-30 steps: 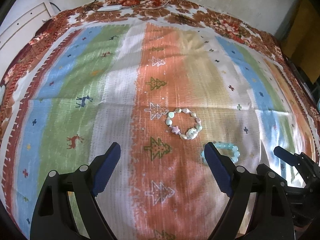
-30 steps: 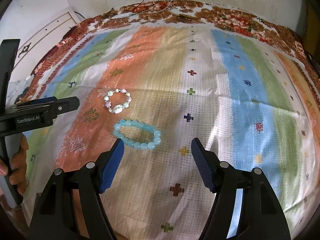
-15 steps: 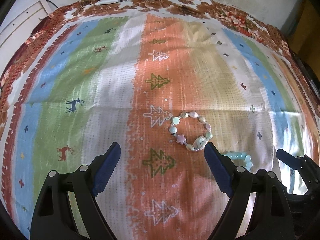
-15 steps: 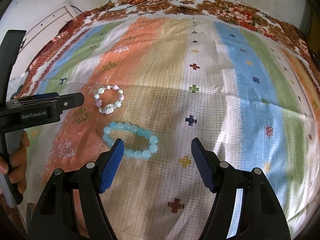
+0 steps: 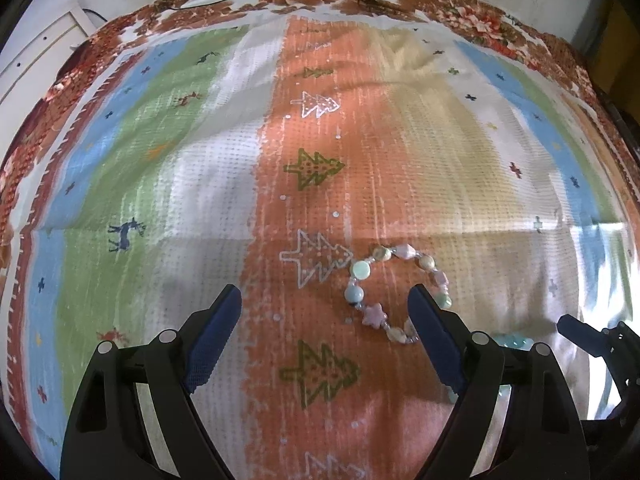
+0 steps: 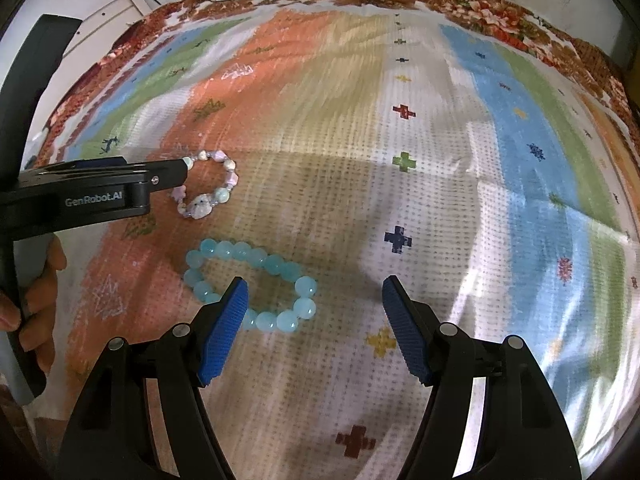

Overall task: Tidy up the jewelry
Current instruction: 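Move left tool to white pearl bracelet while right tool approaches light blue bracelet, then close left tool on white pearl bracelet while right tool grips light blue bracelet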

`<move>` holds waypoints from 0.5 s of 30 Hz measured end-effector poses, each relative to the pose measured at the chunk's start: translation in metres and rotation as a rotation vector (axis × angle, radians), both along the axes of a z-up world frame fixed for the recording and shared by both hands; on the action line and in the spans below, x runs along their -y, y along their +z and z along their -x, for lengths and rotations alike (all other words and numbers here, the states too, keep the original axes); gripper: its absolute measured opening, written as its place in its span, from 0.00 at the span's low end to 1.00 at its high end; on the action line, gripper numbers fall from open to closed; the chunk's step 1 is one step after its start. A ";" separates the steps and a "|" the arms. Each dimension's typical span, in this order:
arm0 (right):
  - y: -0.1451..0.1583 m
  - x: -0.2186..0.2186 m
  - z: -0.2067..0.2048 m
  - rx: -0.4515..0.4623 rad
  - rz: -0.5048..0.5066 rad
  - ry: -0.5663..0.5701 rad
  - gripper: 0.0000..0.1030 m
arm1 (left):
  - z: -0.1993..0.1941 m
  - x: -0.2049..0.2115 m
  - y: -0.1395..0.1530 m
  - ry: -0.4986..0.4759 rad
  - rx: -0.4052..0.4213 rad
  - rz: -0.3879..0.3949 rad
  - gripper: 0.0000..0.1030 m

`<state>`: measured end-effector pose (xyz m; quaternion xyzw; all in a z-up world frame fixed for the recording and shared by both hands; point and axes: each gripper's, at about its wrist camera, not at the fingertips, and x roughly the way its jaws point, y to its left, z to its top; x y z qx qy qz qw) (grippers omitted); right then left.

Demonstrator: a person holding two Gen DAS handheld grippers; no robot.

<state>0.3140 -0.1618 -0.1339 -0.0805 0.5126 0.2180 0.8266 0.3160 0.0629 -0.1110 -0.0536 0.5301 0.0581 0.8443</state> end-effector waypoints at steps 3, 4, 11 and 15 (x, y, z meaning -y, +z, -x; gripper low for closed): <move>-0.003 -0.001 -0.003 0.004 0.006 -0.002 0.67 | -0.005 0.002 -0.006 -0.005 -0.012 -0.010 0.81; -0.003 -0.002 -0.003 0.007 0.009 -0.001 0.67 | -0.007 0.002 -0.008 -0.006 -0.015 -0.021 0.81; -0.007 -0.007 -0.005 0.022 0.047 0.013 0.67 | -0.014 0.005 -0.017 -0.015 -0.032 -0.082 0.81; -0.007 -0.006 -0.006 0.020 0.042 0.009 0.65 | -0.016 0.003 -0.017 -0.019 -0.027 -0.060 0.67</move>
